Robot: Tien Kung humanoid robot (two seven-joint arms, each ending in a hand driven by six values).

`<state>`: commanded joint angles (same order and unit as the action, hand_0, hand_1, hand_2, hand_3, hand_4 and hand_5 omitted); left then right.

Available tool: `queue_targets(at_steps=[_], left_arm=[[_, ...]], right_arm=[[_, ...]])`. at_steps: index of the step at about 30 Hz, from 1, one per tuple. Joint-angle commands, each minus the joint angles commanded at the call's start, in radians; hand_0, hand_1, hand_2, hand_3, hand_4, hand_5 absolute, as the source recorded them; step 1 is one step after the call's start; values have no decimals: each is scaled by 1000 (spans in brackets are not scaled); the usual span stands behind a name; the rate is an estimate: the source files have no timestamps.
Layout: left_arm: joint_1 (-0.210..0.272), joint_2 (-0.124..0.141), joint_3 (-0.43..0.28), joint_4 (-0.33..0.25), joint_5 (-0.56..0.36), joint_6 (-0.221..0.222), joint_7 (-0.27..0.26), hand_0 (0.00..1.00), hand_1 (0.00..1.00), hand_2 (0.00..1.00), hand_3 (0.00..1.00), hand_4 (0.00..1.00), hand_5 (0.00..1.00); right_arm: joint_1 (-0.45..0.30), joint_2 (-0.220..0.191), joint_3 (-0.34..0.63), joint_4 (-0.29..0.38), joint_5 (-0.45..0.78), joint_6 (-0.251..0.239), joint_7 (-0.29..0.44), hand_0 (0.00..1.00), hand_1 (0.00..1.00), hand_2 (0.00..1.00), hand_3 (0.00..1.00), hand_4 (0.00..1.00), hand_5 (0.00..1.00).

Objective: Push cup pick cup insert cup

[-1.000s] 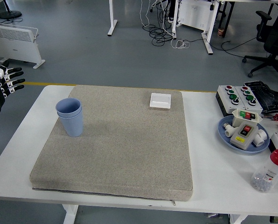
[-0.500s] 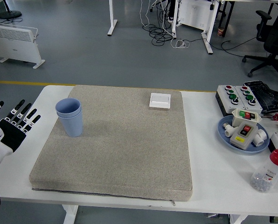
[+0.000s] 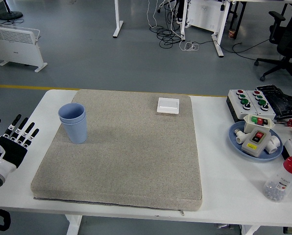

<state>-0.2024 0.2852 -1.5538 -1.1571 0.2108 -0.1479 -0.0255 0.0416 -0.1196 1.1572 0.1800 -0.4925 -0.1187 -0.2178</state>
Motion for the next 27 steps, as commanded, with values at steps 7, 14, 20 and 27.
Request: queue_targets(at_steps=[7,14,20,27], left_arm=[[-2,0,-8,13,1,-1,-1,868,873,925,833,563,998],[-2,-2,-11,20,1,-1,0,868,873,925,834,562,998],[-4,-2,-10,22,-2,-1,-1,868,874,925,833,560,998],[-10,0,-6,22,-10,1,-7,868,873,925,831,562,998]], right_arm=[[3,0,3,0,-2,-1,0,725,651,655,582,128,477],[3,0,3,0,-3,0,0,725,650,655,582,129,477],[3,-1,2,0,-2,0,0,725,651,655,581,128,478],[4,-1,1,0,-3,0,0,725,651,655,581,128,477]])
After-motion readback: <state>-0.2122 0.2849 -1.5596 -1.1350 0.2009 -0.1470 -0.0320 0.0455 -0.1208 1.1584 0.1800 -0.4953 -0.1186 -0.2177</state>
